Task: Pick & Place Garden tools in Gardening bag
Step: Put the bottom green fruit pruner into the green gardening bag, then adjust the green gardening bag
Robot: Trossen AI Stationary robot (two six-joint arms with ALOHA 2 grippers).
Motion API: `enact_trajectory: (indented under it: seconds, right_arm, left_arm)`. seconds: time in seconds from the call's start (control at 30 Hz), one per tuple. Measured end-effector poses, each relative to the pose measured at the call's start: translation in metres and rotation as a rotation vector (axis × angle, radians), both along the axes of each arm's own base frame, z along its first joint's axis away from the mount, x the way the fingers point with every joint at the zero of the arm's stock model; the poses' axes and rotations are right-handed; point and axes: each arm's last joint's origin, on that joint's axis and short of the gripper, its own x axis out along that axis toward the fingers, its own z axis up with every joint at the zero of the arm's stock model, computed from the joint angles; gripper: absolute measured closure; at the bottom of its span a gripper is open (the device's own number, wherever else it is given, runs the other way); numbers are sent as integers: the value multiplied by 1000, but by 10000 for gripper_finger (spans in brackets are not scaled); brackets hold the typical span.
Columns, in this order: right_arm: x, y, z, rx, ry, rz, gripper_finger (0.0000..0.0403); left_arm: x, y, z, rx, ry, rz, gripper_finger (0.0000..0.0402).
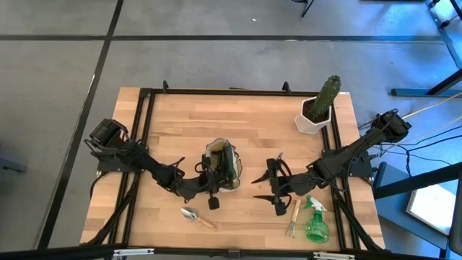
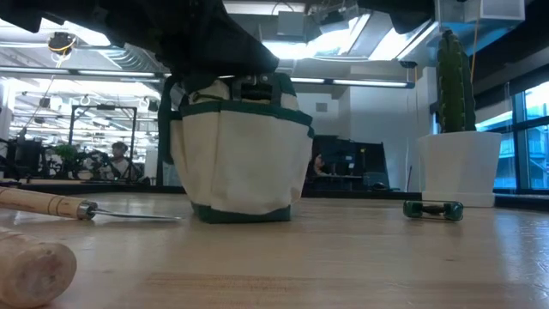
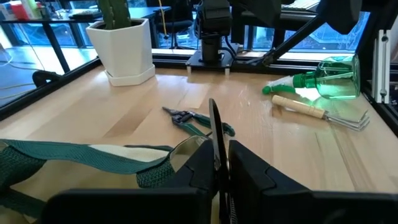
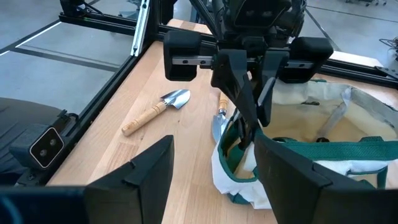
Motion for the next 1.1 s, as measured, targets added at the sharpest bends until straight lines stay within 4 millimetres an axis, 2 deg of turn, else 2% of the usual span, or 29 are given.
enact_trajectory:
  seconds: [0.67,0.73,0.83,0.97,1.1]
  right_arm:
    - [0,0,0,0,-1,-1,178]
    - [0,0,0,0,-1,-1,178]
    - [0,0,0,0,-1,-1,178]
    - [0,0,0,1,-1,-1,178]
    - [0,0,0,0,-1,-1,178]
  left_arm:
    - [-2,0,-7,-20,59,-18,376]
    - [-3,-1,-7,6,57,-11,357]
    - [-5,-1,-11,63,79,2,307]
    - [-5,-3,-7,62,46,23,248]
    - [-6,-8,-1,83,-9,40,210]
